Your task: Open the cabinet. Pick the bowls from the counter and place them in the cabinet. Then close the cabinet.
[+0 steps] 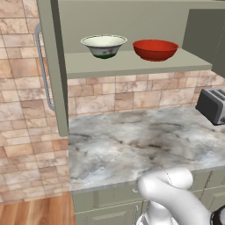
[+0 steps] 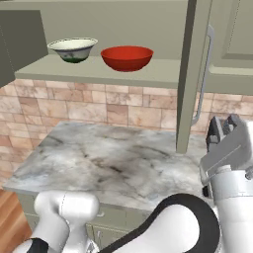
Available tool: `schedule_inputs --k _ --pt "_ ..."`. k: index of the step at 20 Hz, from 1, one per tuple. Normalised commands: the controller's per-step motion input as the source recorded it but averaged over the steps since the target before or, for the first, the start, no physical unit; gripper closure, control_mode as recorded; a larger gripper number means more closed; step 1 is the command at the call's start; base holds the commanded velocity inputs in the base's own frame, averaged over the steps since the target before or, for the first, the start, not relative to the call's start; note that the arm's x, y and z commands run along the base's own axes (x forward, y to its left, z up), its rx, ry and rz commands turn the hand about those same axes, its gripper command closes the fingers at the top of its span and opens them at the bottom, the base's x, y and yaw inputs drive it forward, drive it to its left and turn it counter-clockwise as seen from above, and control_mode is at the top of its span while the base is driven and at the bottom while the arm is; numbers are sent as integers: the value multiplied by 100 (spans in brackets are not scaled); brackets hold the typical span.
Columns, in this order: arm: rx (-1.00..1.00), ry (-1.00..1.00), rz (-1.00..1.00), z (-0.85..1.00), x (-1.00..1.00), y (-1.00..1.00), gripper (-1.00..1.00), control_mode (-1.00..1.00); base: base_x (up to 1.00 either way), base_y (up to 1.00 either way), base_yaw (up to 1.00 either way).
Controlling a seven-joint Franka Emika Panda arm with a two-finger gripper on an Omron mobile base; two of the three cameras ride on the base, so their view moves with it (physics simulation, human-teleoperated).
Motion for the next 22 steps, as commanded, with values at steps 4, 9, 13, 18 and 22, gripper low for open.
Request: schedule_inputs --k 4,9,13,18,22 --pt "0 -1 14 -21 42 -13 -100 -100 0 0 0" --pt "-1 0 20 -30 91 0 -100 -100 0 0 0" --pt "0 0 21 -9 100 0 -100 -100 0 0 0" --pt "1 0 31 0 10 20 -100 -100 0 0 0" --pt "4 0 51 0 -100 77 -100 -100 0 0 0"
